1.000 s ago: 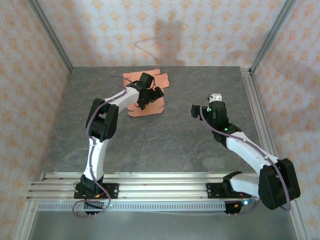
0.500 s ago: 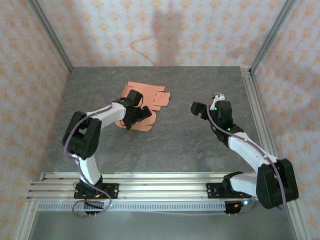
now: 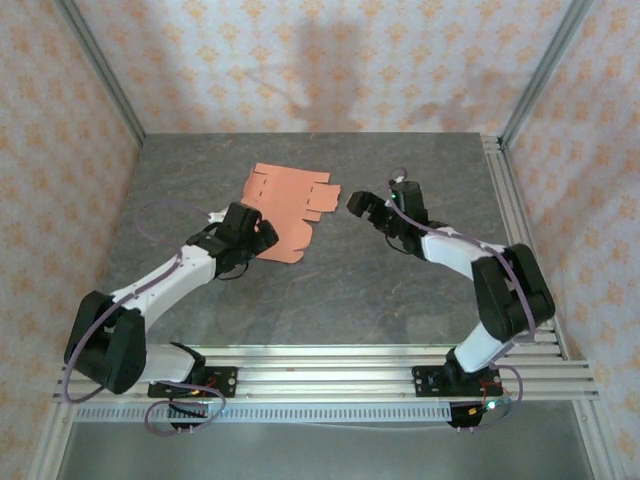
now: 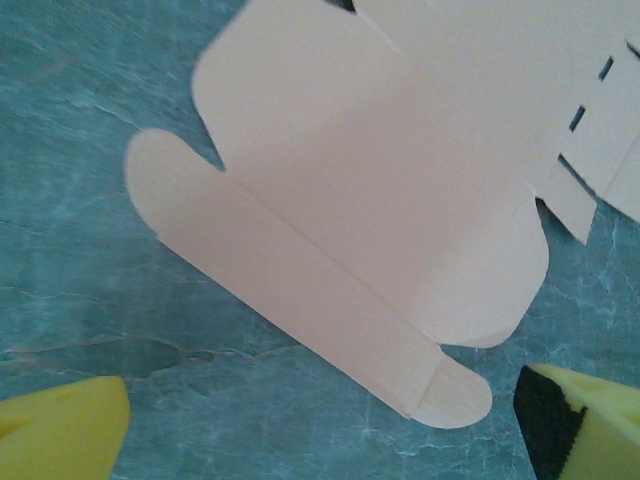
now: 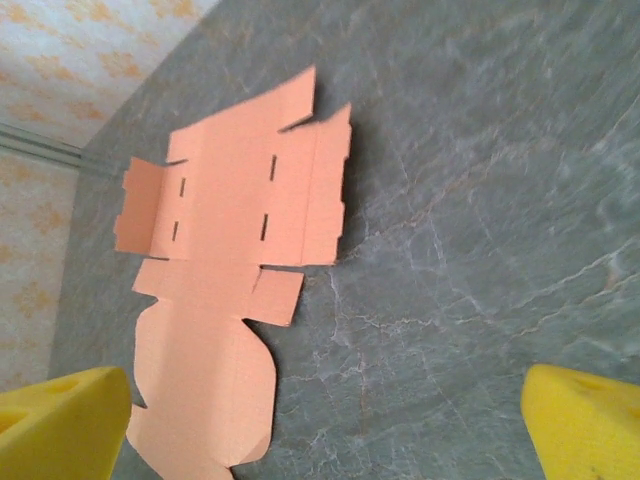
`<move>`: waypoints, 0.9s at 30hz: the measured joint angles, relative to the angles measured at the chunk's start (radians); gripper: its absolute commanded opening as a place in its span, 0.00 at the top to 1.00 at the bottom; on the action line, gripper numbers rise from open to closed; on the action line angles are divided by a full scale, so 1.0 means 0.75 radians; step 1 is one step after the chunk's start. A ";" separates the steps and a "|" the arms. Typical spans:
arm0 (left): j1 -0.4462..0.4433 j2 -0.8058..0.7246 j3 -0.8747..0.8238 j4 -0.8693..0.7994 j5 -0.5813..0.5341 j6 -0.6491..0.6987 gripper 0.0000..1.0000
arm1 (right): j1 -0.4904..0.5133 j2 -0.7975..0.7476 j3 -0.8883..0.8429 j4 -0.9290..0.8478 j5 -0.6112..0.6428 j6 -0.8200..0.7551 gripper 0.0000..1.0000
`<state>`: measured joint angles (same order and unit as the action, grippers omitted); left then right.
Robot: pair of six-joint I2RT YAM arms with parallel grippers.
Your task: Fold the paper box
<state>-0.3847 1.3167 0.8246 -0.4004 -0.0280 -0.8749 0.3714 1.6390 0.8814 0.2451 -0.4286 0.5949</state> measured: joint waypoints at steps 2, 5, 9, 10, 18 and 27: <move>0.000 -0.062 -0.035 -0.001 -0.045 -0.006 0.00 | 0.008 0.091 0.029 0.023 -0.012 0.077 0.18; 0.000 -0.159 -0.081 -0.011 -0.095 -0.009 0.00 | 0.015 0.212 0.101 0.023 -0.023 0.148 0.32; 0.000 -0.245 -0.092 -0.038 -0.136 0.008 0.02 | 0.030 0.342 0.243 0.018 -0.039 0.201 0.51; 0.000 -0.263 -0.092 -0.046 -0.146 0.015 0.03 | 0.036 0.374 0.282 0.019 -0.043 0.211 0.56; 0.000 -0.343 -0.092 -0.121 -0.185 0.067 0.04 | 0.048 0.585 0.543 -0.053 -0.053 0.234 0.64; 0.000 -0.352 -0.092 -0.185 -0.223 0.068 0.01 | 0.050 0.753 0.751 -0.178 -0.053 0.231 0.74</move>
<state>-0.3847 1.0523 0.7555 -0.5392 -0.1955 -0.8242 0.4091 2.2036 1.4445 0.1116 -0.4686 0.7681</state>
